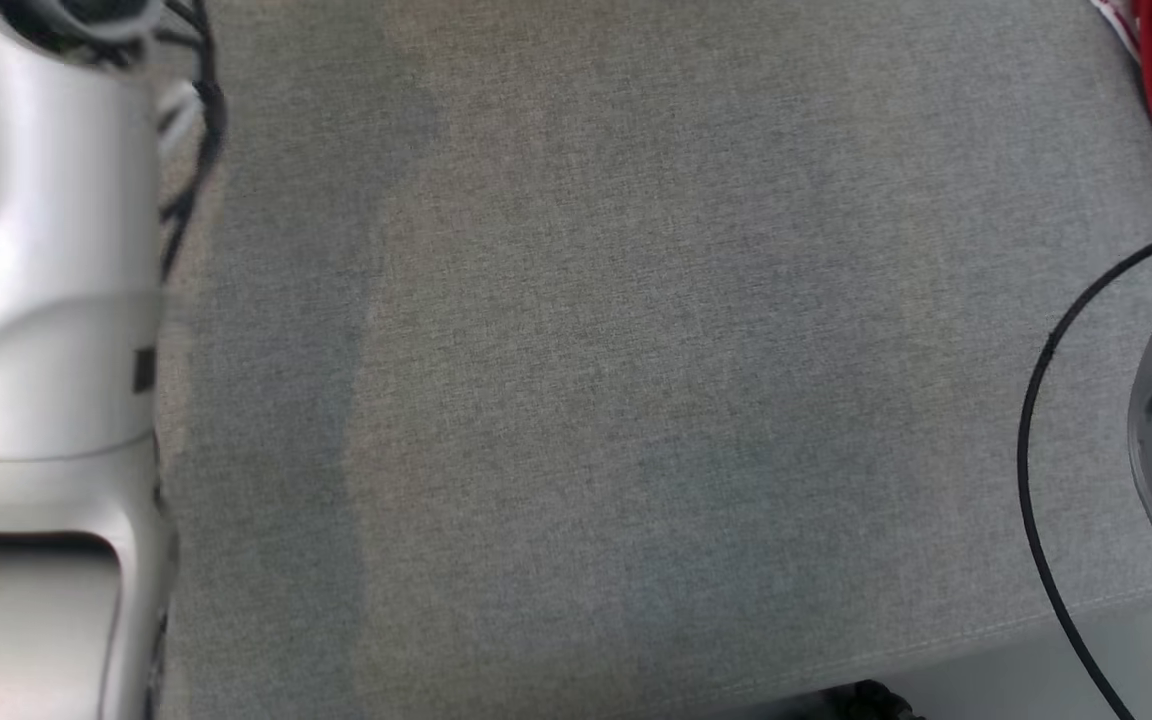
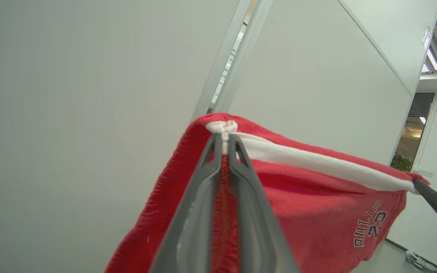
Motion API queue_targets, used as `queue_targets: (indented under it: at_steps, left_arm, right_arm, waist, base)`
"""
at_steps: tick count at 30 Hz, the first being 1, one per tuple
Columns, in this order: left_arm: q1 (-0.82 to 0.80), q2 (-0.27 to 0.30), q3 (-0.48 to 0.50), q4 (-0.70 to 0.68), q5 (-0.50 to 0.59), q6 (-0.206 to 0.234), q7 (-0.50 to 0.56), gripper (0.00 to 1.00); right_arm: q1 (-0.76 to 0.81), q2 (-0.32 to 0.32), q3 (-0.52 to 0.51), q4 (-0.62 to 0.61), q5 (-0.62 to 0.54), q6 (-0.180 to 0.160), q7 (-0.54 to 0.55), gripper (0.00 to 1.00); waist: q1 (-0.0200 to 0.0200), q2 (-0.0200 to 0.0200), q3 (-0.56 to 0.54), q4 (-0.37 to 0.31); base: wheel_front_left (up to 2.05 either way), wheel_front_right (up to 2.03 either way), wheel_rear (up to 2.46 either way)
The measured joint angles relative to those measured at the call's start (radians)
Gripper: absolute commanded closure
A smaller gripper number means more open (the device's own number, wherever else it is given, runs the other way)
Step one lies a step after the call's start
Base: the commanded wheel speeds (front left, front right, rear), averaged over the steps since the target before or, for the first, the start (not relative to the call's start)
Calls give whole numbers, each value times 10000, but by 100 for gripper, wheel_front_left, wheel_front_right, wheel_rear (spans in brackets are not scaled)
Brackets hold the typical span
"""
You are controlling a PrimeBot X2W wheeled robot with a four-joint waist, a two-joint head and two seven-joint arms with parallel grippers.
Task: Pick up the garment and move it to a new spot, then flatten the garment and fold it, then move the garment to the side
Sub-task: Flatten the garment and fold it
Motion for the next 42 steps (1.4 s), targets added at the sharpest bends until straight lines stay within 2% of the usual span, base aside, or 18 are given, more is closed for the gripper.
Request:
queue_targets:
  at_steps: [3,6,10,14,18,21,24,31,38,42]
  left_arm:
    - [1034,-178,-928,-81,265,-46,6,100]
    - [2036,-138,-1829,-395,71,-58,2,100]
    - [3544,382,-2828,-811,-261,-58,6,100]
    - [4948,849,-3776,-1133,-571,-58,2,100]
    - [6153,1402,-4713,-932,-830,-59,8,100]
    - [6822,1513,-4771,-872,-995,-59,4,100]
    - [7666,1645,-4941,-721,-1340,-59,23,100]
    - [8841,2217,-5325,-702,-1967,17,1045,100]
    - [10379,3095,-5710,-1891,-2272,571,2142,100]
    - [11212,3593,-6006,-2882,-2353,1195,2995,100]
  right_arm:
    - [768,-272,249,6,102,-2,-10,100]
    - [2031,-535,857,-50,520,0,-10,100]
    - [3934,-980,1369,-548,1243,0,6,100]
    - [6218,-1425,1377,-1162,1958,-4,796,100]
    - [8306,-1939,1256,-2378,1379,0,1699,100]
    - [9787,-1783,800,-3459,1151,0,2721,100]
    - [11371,-1494,378,-4633,995,-2,4195,100]
    - [13970,-731,-403,-7120,1018,-4,7260,100]
    - [15983,-228,-1066,-8728,1108,-2,10101,100]
    - [16792,-31,-1459,-9373,1058,-2,11392,100]
  waist:
    - [0,0,145,196]
    - [0,0,221,418]
    - [0,0,118,642]
    - [-1,0,-255,768]
    - [-2,0,-813,827]
    - [-2,0,-1284,866]
    - [-2,0,-1818,894]
    - [-2,0,-2947,918]
    - [-3,0,-3906,883]
    - [-3,0,-4152,793]
  base:
    - [0,0,0]
    - [0,0,0]
    - [0,0,0]
    - [0,0,0]
    - [0,0,0]
    - [0,0,0]
    - [0,0,0]
    - [0,0,0]
    - [0,0,0]
    - [0,0,0]
